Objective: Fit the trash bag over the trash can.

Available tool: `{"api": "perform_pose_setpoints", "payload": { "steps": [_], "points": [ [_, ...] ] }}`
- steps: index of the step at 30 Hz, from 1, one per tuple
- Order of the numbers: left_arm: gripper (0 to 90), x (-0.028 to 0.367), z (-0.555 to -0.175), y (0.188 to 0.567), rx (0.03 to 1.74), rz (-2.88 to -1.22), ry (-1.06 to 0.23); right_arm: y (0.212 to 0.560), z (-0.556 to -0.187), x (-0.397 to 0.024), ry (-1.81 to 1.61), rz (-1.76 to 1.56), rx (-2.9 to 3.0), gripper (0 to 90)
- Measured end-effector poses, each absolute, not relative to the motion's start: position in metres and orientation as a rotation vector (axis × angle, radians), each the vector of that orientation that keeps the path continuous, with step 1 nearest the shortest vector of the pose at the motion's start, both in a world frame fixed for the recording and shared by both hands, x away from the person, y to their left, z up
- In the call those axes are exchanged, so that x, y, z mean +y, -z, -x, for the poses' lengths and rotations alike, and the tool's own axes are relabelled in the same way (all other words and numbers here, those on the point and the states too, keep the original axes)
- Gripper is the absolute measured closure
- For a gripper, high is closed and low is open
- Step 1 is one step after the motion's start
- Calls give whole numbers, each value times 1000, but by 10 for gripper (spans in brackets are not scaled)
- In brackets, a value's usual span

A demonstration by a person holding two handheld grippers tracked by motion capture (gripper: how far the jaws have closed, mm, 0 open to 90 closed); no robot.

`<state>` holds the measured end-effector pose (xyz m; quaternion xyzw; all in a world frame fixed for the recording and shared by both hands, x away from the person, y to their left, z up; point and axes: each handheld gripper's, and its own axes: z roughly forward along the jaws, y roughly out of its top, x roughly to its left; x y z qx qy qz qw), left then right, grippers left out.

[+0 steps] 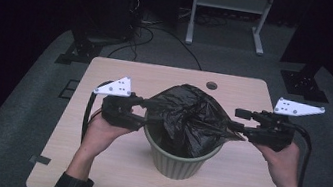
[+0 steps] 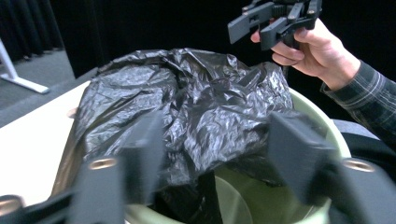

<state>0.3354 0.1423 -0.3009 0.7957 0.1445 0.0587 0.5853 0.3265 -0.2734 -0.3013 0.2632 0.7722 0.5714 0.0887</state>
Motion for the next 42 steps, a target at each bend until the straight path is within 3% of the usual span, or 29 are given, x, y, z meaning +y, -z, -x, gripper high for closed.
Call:
{"api": "perform_pose_setpoints", "payload": {
  "steps": [2, 5, 15, 23, 27, 29, 32, 42],
  "points": [
    [736, 140, -337, 300, 320, -1857, -124, 303, -329, -271, -1694, -795, 2294, 418],
    [895, 139, -336, 298, 308, -1852, -123, 304, -333, -268, -1686, -812, 2297, 415],
    [896, 180, -310, 293, 320, -1771, -135, 310, -328, -267, -1654, -843, 2325, 397],
    [896, 185, -309, 295, 338, -1773, -140, 317, -305, -272, -1678, -825, 2357, 405],
    [896, 183, -309, 295, 336, -1768, -139, 324, -303, -266, -1666, -790, 2386, 557],
    [896, 183, -309, 294, 342, -1767, -139, 324, -301, -266, -1679, -772, 2373, 728],
    [896, 186, -311, 293, 347, -1763, -147, 322, -301, -269, -1678, -744, 2382, 897],
    [897, 209, -307, 286, 397, -1739, -187, 302, -294, -295, -1698, -738, 2324, 900]
  ]
}}
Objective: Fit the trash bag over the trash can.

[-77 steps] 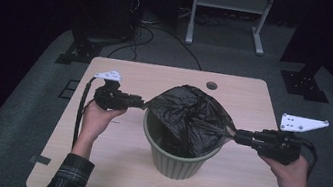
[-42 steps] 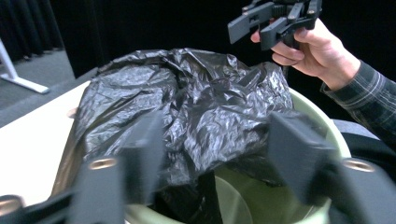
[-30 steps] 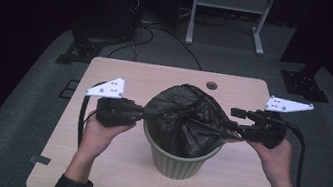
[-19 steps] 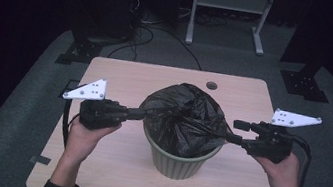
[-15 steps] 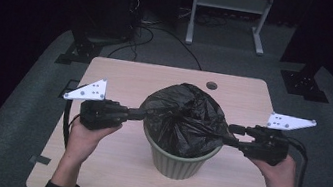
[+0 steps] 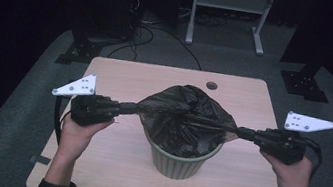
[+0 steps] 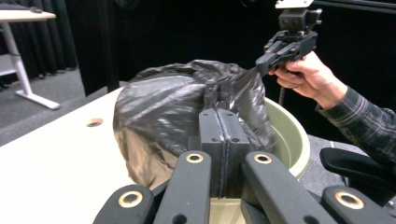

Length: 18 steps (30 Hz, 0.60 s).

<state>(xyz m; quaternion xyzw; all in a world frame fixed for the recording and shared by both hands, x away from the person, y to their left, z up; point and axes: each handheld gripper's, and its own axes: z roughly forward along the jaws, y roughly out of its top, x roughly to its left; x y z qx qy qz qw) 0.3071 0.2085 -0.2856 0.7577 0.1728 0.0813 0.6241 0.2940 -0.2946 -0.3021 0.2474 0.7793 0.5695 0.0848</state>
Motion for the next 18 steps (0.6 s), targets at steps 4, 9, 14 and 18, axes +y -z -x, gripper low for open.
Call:
{"api": "perform_pose_setpoints", "payload": {
  "steps": [4, 9, 14, 18],
  "points": [
    [897, 217, -306, 284, 419, -1728, -195, 290, -290, -305, -1706, -735, 2306, 900],
    [897, 221, -295, 296, 432, -1762, -176, 291, -284, -304, -1671, -726, 2343, 900],
    [897, 228, -284, 310, 454, -1768, -161, 304, -275, -305, -1635, -737, 2384, 900],
    [897, 232, -277, 323, 480, -1793, -159, 314, -267, -307, -1575, -764, 2403, 900]
  ]
}}
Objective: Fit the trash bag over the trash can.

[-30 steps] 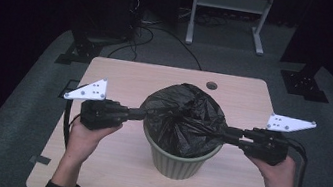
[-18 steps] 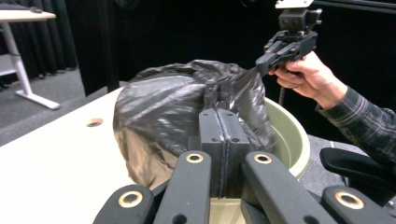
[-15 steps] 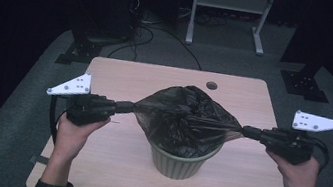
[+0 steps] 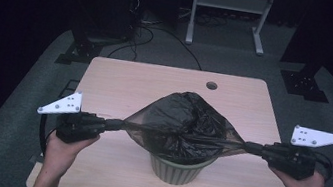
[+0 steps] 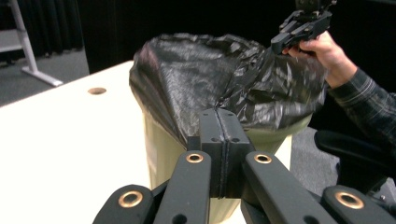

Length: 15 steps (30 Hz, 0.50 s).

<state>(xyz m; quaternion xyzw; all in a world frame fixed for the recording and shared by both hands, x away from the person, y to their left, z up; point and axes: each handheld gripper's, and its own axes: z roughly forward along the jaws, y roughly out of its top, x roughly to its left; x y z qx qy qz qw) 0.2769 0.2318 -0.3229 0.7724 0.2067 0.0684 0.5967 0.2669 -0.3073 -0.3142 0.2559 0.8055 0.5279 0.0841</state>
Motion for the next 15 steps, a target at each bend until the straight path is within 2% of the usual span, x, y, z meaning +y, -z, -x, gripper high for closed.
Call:
{"api": "perform_pose_setpoints", "payload": {
  "steps": [15],
  "points": [
    [898, 237, -287, 374, 618, -1912, -141, 367, -280, -309, -1502, -914, 2463, 900]
  ]
}}
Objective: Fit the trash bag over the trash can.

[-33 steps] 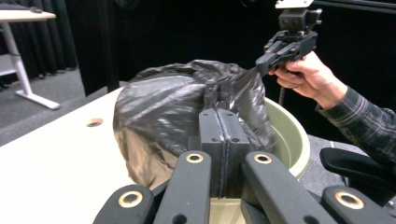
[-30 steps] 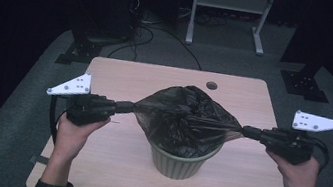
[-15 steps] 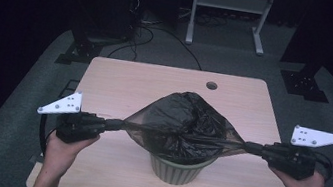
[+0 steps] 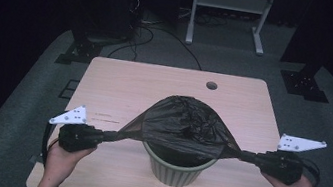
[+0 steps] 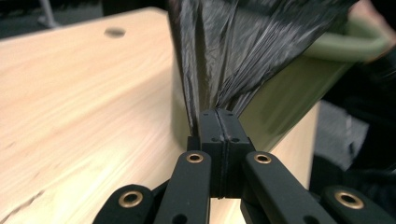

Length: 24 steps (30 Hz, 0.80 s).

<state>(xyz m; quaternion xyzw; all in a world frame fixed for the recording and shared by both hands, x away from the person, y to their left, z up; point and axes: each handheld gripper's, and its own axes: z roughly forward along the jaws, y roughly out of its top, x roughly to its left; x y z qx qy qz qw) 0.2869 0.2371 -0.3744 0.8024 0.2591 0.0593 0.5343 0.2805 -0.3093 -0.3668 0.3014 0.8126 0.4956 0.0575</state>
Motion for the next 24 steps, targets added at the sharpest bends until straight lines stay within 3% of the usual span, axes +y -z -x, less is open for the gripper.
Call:
{"api": "perform_pose_setpoints", "payload": {
  "steps": [6, 19, 21, 24],
  "points": [
    [898, 223, -299, 388, 625, -1952, -134, 376, -288, -297, -1497, -912, 2468, 900],
    [897, 221, -327, 380, 684, -1910, -223, 370, -324, -295, -1440, -981, 2362, 900],
    [845, 222, -323, 376, 657, -1864, -189, 366, -324, -298, -1466, -984, 2327, 751],
    [695, 224, -311, 361, 608, -1826, -187, 355, -317, -306, -1551, -976, 2263, 633]
  ]
}}
